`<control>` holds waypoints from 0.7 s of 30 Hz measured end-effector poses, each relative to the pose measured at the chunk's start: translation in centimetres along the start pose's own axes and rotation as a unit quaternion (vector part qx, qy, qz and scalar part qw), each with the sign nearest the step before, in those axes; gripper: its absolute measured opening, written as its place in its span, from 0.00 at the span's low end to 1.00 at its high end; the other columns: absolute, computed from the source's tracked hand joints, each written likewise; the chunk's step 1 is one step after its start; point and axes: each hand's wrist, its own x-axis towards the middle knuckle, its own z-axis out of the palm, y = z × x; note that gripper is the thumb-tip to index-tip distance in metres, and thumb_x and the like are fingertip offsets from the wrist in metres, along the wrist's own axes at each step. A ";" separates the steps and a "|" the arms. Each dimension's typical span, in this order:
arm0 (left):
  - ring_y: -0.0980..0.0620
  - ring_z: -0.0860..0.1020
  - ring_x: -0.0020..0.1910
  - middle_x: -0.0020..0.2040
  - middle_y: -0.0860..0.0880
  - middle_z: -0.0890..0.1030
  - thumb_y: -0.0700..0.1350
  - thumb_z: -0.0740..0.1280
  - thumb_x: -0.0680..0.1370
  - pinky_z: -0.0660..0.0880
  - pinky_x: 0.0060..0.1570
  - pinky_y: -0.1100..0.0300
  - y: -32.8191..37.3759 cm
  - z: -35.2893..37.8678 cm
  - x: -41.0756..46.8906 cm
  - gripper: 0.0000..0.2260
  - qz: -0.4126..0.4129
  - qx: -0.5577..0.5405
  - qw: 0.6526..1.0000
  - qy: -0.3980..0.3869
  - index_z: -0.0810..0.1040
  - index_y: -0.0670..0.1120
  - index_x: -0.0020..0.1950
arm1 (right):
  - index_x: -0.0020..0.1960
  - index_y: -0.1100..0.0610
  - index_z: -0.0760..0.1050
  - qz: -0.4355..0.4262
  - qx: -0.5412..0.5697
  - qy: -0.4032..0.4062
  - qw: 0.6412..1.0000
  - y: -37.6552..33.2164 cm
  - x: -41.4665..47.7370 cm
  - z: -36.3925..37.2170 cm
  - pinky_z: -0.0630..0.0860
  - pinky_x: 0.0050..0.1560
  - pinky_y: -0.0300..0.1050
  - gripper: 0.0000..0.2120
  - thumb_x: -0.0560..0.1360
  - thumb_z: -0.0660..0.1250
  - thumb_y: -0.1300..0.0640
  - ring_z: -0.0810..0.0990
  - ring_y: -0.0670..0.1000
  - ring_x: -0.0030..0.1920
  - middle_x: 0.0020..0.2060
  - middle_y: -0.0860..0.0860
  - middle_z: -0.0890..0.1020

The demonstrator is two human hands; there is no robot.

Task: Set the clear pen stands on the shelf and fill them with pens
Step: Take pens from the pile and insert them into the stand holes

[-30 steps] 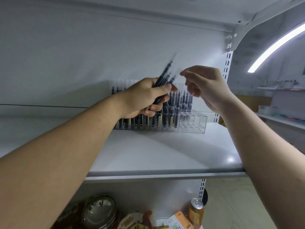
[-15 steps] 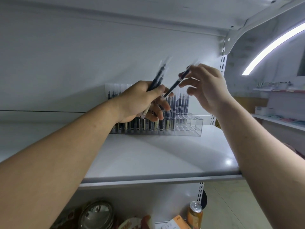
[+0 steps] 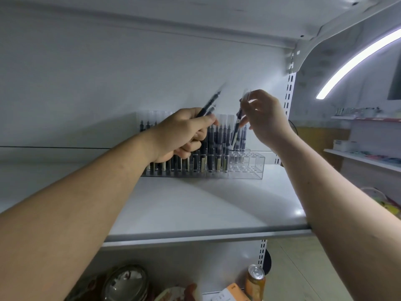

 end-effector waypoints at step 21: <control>0.54 0.59 0.29 0.38 0.50 0.66 0.46 0.56 0.89 0.55 0.26 0.61 0.1 0.2 -0.1 0.10 0.019 -0.016 1.000 0.006 0.74 0.42 0.61 | 0.58 0.56 0.75 0.031 -0.109 -0.199 0.973 0.4 -1.5 0.3 0.82 0.49 0.71 0.05 0.86 0.62 0.56 0.88 0.48 0.36 0.43 0.53 0.87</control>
